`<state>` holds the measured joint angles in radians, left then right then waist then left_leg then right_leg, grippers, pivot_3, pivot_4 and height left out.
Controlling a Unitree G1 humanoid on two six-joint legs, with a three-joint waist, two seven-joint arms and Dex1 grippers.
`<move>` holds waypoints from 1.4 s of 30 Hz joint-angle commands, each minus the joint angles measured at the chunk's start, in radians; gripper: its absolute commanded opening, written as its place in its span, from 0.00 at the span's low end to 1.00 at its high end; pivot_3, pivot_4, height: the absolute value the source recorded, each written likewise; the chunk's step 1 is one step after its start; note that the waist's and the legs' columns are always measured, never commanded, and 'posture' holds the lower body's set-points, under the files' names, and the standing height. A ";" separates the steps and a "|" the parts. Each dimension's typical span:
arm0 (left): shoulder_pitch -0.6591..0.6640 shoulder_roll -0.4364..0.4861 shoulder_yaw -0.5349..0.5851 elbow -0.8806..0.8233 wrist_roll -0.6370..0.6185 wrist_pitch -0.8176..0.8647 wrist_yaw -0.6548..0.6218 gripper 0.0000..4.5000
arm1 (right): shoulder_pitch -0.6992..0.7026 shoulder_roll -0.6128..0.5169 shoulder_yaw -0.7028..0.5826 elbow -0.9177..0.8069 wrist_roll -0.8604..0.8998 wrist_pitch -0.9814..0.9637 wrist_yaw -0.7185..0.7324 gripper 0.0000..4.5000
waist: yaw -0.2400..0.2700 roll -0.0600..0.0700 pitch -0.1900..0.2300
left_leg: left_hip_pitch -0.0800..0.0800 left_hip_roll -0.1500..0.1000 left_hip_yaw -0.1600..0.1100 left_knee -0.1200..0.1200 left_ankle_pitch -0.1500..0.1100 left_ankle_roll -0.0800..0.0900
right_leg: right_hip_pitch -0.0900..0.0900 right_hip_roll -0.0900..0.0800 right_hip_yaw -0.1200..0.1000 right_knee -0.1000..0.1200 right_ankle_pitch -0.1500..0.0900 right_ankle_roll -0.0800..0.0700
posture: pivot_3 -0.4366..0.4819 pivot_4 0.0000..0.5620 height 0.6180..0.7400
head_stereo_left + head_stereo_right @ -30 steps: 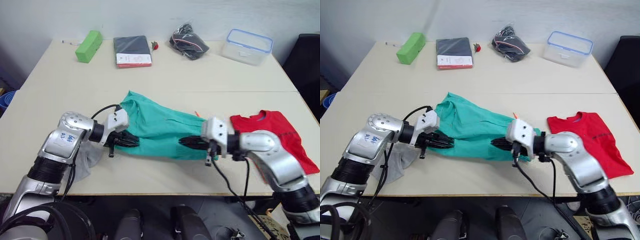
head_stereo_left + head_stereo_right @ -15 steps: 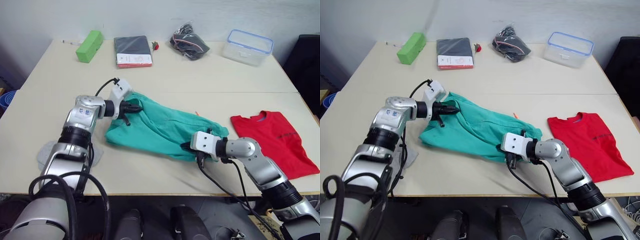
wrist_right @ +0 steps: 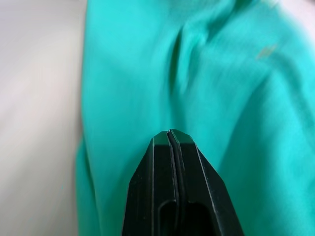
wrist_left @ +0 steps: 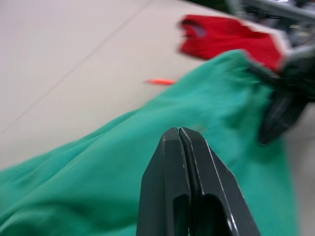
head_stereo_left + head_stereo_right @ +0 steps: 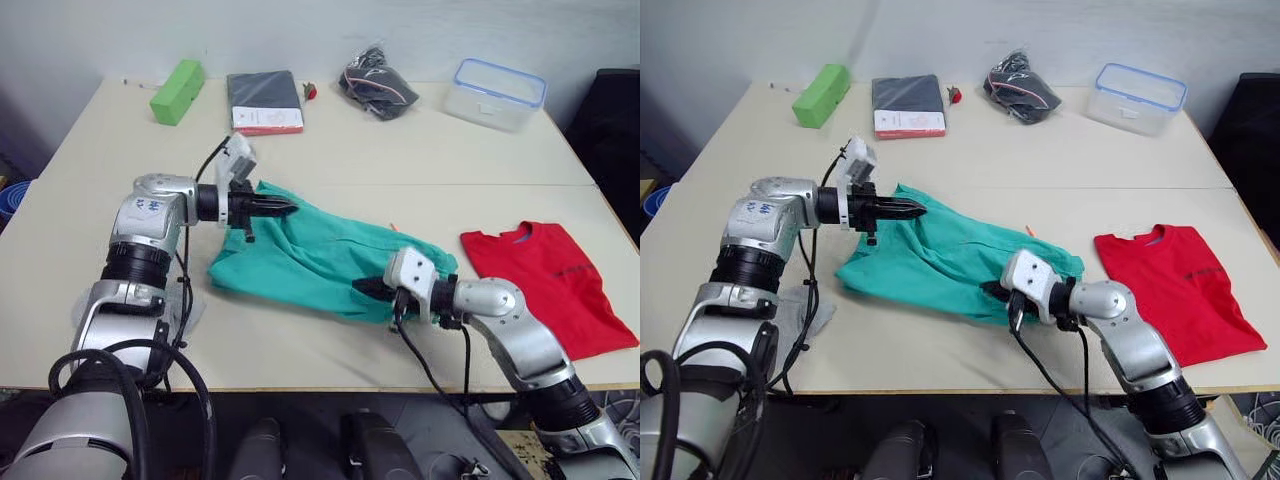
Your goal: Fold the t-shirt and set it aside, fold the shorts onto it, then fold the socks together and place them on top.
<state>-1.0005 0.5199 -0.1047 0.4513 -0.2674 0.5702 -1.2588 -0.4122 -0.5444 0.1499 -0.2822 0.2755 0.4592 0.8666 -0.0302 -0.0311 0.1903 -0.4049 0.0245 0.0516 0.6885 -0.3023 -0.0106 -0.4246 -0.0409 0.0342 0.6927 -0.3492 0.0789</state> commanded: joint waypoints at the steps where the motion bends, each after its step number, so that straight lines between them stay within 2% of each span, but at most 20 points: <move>1: 0.004 -0.030 -0.051 -0.043 0.036 0.021 0.050 0.00 | -0.061 0.035 -0.019 -0.018 0.038 0.088 -0.051 0.00 | 0.001 0.000 0.000 | 0.000 0.000 0.000 0.000 0.000 0.000 | 0.000 0.000 0.000 0.000 0.000 0.000 | 0.48 0.27 1.00; 5: 0.047 -0.036 -0.166 0.005 0.144 -0.039 0.075 0.00 | -0.136 0.043 0.070 0.156 -0.138 0.067 -0.157 0.00 | -0.001 0.000 0.000 | 0.000 -0.001 0.001 0.000 0.000 0.000 | 0.000 0.000 0.001 0.000 0.000 0.000 | 0.48 0.27 1.00; 8: 0.071 -0.042 -0.208 0.098 0.247 -0.150 0.183 0.00 | -0.162 0.058 0.082 0.268 -0.195 0.042 -0.209 0.00 | 0.001 0.000 0.000 | 0.000 -0.001 0.001 -0.002 0.000 0.000 | -0.002 0.000 0.002 0.000 0.000 0.000 | 0.48 0.27 1.00; 13: 0.091 -0.060 -0.176 0.247 0.298 -0.267 0.336 0.00 | -0.149 0.033 0.082 0.387 -0.272 -0.004 -0.251 0.00 | 0.002 0.000 -0.003 | 0.000 -0.002 0.002 -0.002 0.001 0.002 | -0.002 -0.001 0.002 0.000 0.000 0.000 | 0.48 0.27 1.00; 17: 0.103 -0.058 -0.145 0.263 0.285 -0.299 0.355 0.00 | -0.135 -0.004 0.043 0.436 -0.301 -0.047 -0.285 0.00 | 0.002 0.000 -0.006 | 0.002 -0.002 0.002 -0.002 -0.001 0.005 | 0.001 -0.001 0.001 0.000 0.000 0.000 | 0.48 0.27 1.00; 21: 0.138 -0.046 -0.113 0.205 0.259 -0.280 0.340 0.00 | -0.136 -0.062 -0.042 0.502 -0.304 -0.083 -0.333 0.00 | 0.003 0.000 -0.006 | 0.002 -0.002 0.002 -0.002 0.000 0.005 | 0.001 -0.002 0.001 0.001 0.000 0.000 | 0.48 0.27 1.00; 26: 0.160 -0.054 -0.042 0.099 0.192 -0.221 0.324 0.00 | -0.145 -0.035 -0.149 0.396 -0.180 -0.110 -0.278 0.00 | 0.000 0.000 -0.006 | 0.002 -0.003 0.002 -0.002 0.000 0.005 | 0.001 -0.002 0.001 0.001 0.000 0.000 | 0.48 0.27 1.00; 31: 0.051 -0.092 0.047 0.136 0.119 -0.149 0.351 0.00 | -0.113 -0.032 -0.140 0.191 -0.069 -0.096 -0.147 0.00 | 0.000 0.001 -0.005 | 0.000 -0.001 0.002 -0.004 0.000 0.005 | -0.002 0.000 0.001 0.001 0.000 0.000 | 0.48 0.27 1.00; 37: -0.146 -0.114 0.008 0.535 0.244 -0.333 0.462 0.00 | -0.068 -0.038 -0.086 0.077 -0.032 -0.056 -0.076 0.00 | 0.005 0.000 -0.005 | -0.001 -0.003 0.001 -0.004 0.000 0.005 | -0.001 -0.001 0.000 -0.001 0.000 0.000 | 0.48 0.27 1.00; 39: -0.191 -0.120 0.008 0.667 0.275 -0.368 0.521 0.00 | -0.050 -0.043 -0.052 0.088 -0.068 -0.041 -0.082 0.00 | 0.004 0.000 -0.005 | -0.001 -0.003 0.001 -0.004 0.000 0.005 | -0.001 -0.002 0.000 -0.002 0.000 0.000 | 0.48 0.27 1.00; 42: -0.214 -0.122 0.011 0.773 0.306 -0.401 0.561 0.00 | -0.026 -0.051 -0.007 0.115 -0.128 -0.014 -0.106 0.00 | 0.000 0.000 -0.005 | -0.001 -0.003 0.002 -0.004 0.000 0.005 | -0.002 -0.002 0.001 -0.002 0.000 0.000 | 0.48 0.27 1.00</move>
<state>-1.1849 0.3933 -0.0989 1.1966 0.0189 0.1965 -0.7196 -0.4421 -0.5795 0.1348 -0.1548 0.1720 0.4398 0.7719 -0.0298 -0.0308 0.1850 -0.4061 0.0213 0.0538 0.6841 -0.3026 -0.0061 -0.4277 -0.0426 0.0350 0.6905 -0.3491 0.0792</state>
